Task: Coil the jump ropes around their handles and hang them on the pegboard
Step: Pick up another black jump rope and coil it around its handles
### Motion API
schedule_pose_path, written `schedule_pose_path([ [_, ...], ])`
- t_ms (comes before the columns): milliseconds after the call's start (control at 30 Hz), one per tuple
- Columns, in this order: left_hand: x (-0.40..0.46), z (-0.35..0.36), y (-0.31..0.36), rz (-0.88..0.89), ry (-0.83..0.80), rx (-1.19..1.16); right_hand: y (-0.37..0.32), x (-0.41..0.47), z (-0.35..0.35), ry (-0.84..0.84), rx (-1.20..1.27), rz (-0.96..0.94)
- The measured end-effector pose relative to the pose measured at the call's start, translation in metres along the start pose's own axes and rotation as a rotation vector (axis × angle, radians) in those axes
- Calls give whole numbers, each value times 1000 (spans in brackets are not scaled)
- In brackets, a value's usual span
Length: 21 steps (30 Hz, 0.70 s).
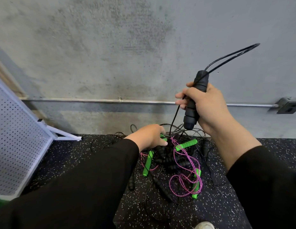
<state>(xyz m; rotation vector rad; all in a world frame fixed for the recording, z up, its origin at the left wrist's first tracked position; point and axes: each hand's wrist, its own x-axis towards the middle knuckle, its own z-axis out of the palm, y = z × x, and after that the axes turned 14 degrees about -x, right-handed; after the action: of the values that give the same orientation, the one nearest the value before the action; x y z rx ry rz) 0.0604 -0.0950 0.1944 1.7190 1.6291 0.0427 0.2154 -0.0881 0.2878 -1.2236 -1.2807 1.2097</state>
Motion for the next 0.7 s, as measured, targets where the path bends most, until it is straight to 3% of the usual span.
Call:
schedule_pose_path([
  [433, -40, -53, 2, 246, 599, -256, 10, 14, -23, 104, -219, 47],
  [700, -61, -75, -11, 285, 920, -376, 23, 16, -29, -122, -693, 226],
])
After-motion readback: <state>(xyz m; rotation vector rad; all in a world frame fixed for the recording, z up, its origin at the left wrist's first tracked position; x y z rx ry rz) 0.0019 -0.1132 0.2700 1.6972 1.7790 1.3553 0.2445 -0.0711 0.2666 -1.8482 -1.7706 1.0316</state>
